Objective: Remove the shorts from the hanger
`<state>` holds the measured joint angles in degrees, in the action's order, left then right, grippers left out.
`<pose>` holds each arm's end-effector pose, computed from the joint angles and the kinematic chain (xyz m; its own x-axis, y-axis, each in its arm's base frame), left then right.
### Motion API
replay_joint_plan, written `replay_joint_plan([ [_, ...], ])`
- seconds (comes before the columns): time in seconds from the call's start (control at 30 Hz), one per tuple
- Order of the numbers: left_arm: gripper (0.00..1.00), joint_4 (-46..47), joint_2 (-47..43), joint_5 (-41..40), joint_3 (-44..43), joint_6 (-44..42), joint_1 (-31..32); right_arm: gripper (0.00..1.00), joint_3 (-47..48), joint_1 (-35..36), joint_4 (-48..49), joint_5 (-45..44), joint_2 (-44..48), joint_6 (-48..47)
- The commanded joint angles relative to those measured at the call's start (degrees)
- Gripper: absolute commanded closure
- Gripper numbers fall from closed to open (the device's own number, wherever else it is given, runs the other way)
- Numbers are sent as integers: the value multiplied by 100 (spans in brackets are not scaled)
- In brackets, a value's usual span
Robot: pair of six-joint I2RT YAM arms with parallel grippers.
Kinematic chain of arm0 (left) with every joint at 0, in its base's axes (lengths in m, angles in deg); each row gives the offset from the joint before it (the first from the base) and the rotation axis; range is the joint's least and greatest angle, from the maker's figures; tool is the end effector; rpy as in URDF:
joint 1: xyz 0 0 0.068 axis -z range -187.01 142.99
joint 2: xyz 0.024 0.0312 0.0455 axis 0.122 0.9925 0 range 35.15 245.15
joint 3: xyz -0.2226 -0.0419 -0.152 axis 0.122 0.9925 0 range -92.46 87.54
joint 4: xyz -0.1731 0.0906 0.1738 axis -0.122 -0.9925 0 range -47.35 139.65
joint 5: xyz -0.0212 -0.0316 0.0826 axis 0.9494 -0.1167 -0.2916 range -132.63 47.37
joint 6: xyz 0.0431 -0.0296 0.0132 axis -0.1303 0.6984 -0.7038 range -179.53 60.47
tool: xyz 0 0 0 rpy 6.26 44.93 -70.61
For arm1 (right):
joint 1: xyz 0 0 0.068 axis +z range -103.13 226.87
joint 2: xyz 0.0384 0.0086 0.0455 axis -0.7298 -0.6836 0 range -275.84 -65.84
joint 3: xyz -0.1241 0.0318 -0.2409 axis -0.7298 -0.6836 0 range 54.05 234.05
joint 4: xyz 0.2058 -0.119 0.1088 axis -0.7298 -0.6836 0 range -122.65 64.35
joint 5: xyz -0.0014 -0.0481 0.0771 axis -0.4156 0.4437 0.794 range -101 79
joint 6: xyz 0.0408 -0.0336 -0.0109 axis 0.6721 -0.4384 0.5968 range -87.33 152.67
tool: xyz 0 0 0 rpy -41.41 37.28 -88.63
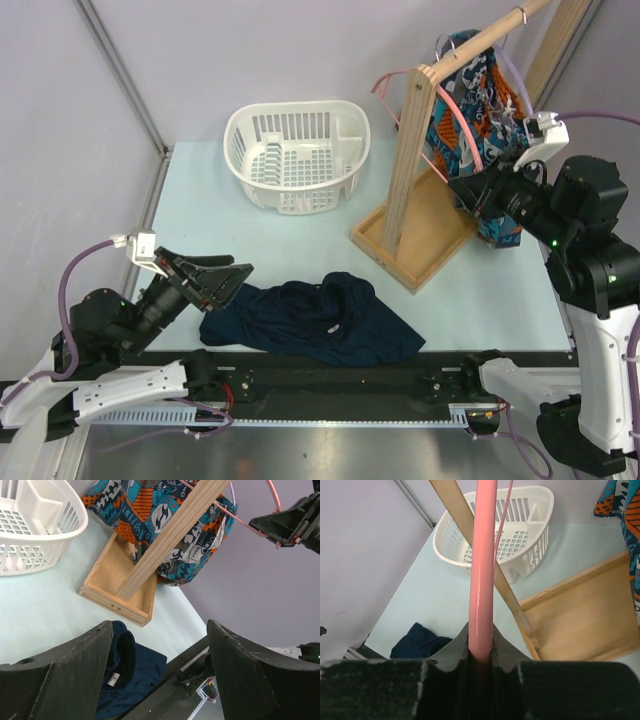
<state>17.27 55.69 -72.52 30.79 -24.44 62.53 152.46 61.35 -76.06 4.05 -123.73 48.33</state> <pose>0.0305 -0.0310 0.4063 -0.3479 -0.4934 -0.7972 0.5359 0.5930 -0.6009 0.1271 0.0424 0.5232 -0.2921 0.1938 -0.9366 -0.4261 0.8503 0.3088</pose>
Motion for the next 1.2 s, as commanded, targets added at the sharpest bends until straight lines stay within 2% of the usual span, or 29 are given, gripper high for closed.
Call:
replay_joint_plan([
  [0.0, 19, 65, 30, -26, 41, 77, 16, 100, -366, 20, 567, 244, 418, 130],
  [0.27, 18, -136, 450, -34, 7, 50, 25, 100, -981, 20, 436, 235, 718, 8],
  [0.37, 15, -663, 1056, 0, -160, 59, 16, 69, -1017, 20, 269, 244, 700, -19],
  [0.4, 13, -1004, 1406, 18, -204, 51, 16, 45, -1026, 20, 147, 218, 700, -28],
  [0.43, 12, -1190, 1636, 44, -292, 77, 16, 36, -1034, 20, 67, 131, 709, -19],
  [0.47, 12, -1383, 1829, 62, -336, 112, 25, 21, -1043, 20, -20, 69, 717, -19],
  [0.53, 11, -1911, 2416, 53, -380, 208, 16, 13, -1069, 28, -284, -167, 787, -10],
  [0.6, 8, -2175, 2752, 210, -311, 244, 16, 7, -1131, 20, -486, -317, 867, -54],
  [0.73, 3, -2027, 3403, 633, 285, -107, 25, 2, -1254, 20, -689, -441, 1200, -151],
  [0.97, 2, -623, 4212, 1564, 1034, -582, 25, 1, -1517, 20, -900, -450, 1543, -186],
  [1.17, 4, -392, 4801, 1811, 1052, -802, 77, 1, -1781, 28, -970, -485, 1763, -169],
])
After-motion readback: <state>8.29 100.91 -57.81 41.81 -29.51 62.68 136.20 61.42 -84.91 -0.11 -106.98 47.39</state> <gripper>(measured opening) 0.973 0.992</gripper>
